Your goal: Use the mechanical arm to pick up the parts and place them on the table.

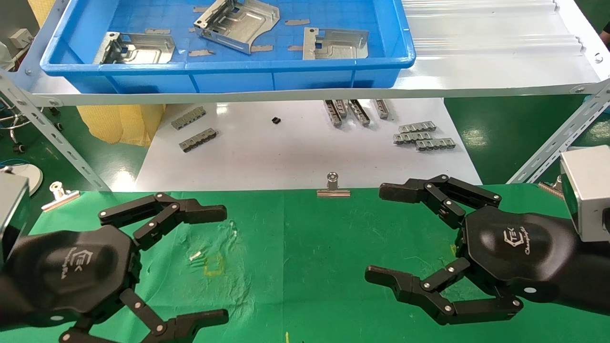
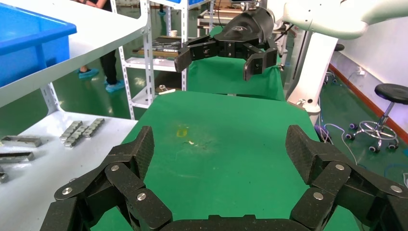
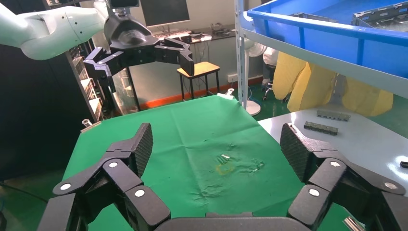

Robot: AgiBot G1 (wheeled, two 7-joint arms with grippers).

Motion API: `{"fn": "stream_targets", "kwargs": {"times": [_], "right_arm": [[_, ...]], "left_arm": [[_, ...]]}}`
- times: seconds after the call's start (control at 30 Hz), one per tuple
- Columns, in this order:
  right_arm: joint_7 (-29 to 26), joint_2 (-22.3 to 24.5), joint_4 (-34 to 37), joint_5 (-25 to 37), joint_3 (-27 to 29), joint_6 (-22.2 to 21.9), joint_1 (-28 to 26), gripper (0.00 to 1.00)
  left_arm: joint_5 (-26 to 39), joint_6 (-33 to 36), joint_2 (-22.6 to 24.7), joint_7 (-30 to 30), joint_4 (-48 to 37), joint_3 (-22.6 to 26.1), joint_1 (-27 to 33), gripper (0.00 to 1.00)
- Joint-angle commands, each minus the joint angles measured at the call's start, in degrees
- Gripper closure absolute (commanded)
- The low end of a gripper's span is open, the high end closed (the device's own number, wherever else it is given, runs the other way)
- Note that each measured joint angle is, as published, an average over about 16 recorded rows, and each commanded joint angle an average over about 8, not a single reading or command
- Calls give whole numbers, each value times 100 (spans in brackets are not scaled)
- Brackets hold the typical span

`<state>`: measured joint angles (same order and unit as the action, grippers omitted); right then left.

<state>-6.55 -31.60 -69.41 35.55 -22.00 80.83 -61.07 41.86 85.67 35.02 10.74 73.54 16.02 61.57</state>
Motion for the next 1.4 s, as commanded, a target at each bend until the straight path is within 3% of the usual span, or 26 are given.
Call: {"fn": "stream_targets", "kwargs": {"times": [0.03,1.1,1.27,1.4], "right_arm": [[0,0,0,0,0,0,0,100],[0,0,0,0,0,0,0,100],[0,0,0,0,0,0,0,100],[0,0,0,0,0,0,0,100]], "left_arm": [[0,0,0,0,0,0,0,0],[7,-2,-2,-2,12,-4,24,0],[162,-61,20,48,48,9,363,0],[477,-152,177,176,-124,87,1100,0]]}}
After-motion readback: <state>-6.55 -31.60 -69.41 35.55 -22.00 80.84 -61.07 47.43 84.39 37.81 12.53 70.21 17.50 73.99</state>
